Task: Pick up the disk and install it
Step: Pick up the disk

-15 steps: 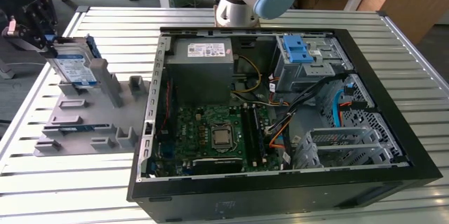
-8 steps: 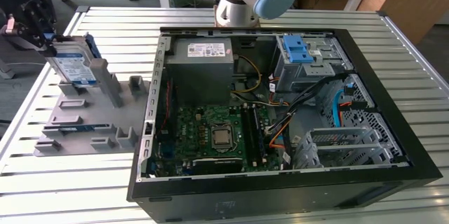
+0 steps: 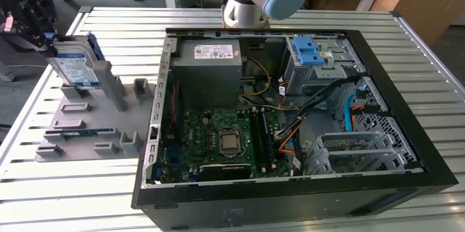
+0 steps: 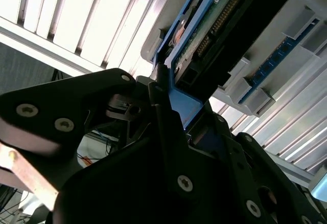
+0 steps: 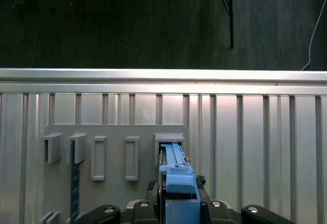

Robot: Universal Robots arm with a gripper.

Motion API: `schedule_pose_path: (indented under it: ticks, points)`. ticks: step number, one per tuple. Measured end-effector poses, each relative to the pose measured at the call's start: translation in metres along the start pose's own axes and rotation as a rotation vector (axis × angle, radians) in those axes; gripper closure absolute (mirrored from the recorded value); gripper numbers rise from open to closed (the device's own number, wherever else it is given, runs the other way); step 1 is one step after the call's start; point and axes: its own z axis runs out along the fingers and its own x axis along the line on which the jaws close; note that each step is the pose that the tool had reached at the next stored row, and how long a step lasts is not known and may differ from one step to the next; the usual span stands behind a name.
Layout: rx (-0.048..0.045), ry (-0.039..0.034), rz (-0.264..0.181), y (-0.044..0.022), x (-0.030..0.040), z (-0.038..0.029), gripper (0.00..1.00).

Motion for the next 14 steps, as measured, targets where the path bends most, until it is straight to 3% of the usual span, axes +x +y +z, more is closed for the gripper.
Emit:
schedule_pose_path:
  ticks: [14]
  points:
    - [0.0007, -0.0001, 0.000, 0.0002, -0.0001, -0.0074, 0.64]
